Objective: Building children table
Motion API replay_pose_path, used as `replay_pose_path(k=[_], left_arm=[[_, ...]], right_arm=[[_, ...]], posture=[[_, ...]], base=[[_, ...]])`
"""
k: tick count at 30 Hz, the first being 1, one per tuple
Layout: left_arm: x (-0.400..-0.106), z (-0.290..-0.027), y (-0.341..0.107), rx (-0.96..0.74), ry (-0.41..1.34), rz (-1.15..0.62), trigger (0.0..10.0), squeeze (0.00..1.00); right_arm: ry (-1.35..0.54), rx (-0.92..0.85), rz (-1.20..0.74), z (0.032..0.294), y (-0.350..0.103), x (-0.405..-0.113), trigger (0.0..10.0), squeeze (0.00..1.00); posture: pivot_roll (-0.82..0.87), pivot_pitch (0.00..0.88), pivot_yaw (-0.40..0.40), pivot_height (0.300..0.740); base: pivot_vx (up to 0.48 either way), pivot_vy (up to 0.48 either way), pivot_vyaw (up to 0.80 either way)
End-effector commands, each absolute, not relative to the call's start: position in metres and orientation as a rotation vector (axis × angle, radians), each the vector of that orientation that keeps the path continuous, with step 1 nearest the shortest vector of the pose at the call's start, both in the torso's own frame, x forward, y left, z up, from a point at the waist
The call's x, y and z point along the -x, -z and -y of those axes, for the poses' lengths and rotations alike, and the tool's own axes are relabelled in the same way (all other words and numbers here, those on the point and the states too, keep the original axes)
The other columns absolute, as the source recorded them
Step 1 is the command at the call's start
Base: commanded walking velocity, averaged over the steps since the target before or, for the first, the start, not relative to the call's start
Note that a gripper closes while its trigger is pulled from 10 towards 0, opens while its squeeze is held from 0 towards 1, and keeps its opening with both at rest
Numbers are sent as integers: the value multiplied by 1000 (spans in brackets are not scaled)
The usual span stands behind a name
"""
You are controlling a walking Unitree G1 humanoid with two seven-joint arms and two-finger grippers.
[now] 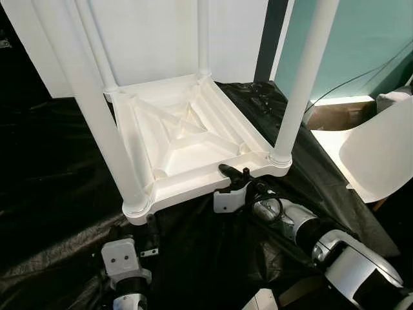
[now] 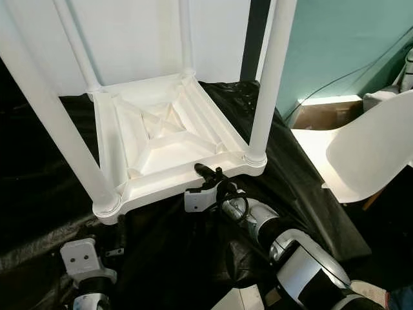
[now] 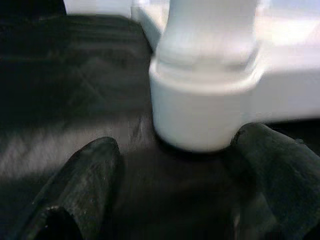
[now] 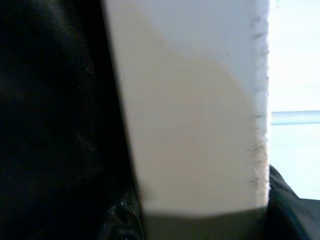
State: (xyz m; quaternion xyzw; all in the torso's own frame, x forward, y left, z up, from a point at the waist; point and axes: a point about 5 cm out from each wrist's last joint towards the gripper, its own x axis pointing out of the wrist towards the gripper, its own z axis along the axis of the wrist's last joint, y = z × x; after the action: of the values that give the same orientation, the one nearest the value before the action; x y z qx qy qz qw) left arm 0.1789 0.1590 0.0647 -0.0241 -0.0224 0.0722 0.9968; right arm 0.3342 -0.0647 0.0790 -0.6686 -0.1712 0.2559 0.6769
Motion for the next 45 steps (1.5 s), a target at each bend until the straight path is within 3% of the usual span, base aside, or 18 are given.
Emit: replay_pose_path(k=[1,4,5,6,7,8,9,10,32,38,45], left_arm=[[-176,-160,-54,43,-136,-9,10000,0],[-186,-160,-44,46,-113,-47,10000,0],[-190,-159,-42,46,-107,-41,10000,0],[-195,-158,-43,45,-103,-30,10000,0],[-195,-158,-43,45,-103,-30,10000,0],[-198,-158,-44,46,-102,-18,10000,0],[-198,-158,-44,46,-102,-18,10000,0],[-203,-157,-46,37,-88,6,10000,0],[-203,-160,-43,5,-81,37,10000,0],[-194,-161,-47,72,-17,44,10000,0],[-176,-183,-52,52,-86,70,10000,0]], right_arm=[[-483,1503,400,72,-85,-338,0,0],[-437,1517,431,73,-84,-337,0,8],[-416,1531,443,74,-84,-337,1451,8],[-394,1558,467,75,-85,-337,6510,0],[-394,1558,467,75,-85,-337,6510,0],[-379,1582,488,75,-86,-338,9294,0],[-379,1582,488,75,-86,-338,9294,0],[-352,1606,508,77,-86,-338,10000,0],[-251,1526,476,82,-90,-342,10000,0],[-219,1483,422,86,-95,-348,10000,0],[-200,1471,413,87,-101,-353,10000,0]], posture=[[19,0,2,740],[9,0,14,740],[9,0,14,740],[5,0,20,740],[5,0,20,740],[3,0,22,740],[3,0,22,740],[0,0,24,740],[11,0,17,740],[7,0,20,740],[10,0,19,740]], base=[[0,0,0],[0,0,0],[0,0,0],[0,0,0],[0,0,0],[0,0,0],[0,0,0],[0,0,0],[0,0,0],[0,0,0],[0,0,0]])
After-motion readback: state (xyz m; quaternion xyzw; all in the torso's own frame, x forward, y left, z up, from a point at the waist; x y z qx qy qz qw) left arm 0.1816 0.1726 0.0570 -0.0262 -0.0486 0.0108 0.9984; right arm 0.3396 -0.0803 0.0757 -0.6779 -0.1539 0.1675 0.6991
